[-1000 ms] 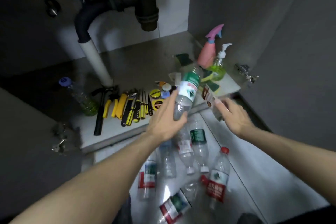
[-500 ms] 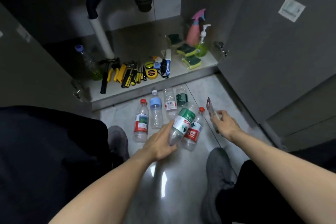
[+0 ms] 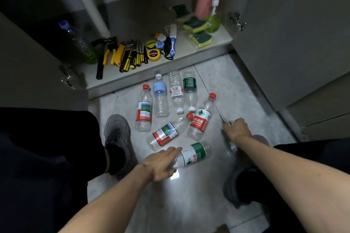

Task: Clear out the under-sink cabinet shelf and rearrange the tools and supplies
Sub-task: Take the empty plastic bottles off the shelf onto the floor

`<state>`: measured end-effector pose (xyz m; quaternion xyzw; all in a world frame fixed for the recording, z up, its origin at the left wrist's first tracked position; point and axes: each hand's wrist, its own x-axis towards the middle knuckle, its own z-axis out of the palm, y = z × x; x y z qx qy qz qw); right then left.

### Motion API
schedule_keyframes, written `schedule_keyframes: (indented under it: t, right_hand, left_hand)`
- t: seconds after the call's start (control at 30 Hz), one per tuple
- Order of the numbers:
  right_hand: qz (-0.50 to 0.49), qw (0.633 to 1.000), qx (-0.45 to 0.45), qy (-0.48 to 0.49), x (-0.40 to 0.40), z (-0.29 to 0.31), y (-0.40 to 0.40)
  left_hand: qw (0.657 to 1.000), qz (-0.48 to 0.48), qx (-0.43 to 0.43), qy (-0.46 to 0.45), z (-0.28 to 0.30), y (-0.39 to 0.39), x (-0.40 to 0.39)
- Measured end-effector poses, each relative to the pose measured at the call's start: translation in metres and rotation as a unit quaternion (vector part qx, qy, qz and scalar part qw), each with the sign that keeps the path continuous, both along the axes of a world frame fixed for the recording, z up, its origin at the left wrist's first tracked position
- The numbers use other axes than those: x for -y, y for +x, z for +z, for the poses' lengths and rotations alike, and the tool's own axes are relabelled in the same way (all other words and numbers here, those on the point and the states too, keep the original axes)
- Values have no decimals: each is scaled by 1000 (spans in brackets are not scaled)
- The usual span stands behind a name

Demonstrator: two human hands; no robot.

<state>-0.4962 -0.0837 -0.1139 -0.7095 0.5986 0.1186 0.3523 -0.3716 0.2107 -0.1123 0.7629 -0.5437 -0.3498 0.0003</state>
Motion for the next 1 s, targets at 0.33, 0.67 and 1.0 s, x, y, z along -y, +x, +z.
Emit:
schedule_keyframes:
  t: [0.33, 0.67, 1.0]
  right_hand:
    - [94, 995, 6, 10, -10, -6, 9]
    - [182, 979, 92, -10, -20, 19, 55]
    - [284, 934, 217, -12, -48, 98, 194]
  left_hand:
    - [998, 43, 37, -21, -4, -7, 15]
    - [984, 170, 36, -40, 46, 44, 29]
    - [878, 458, 75, -115, 116, 199, 38]
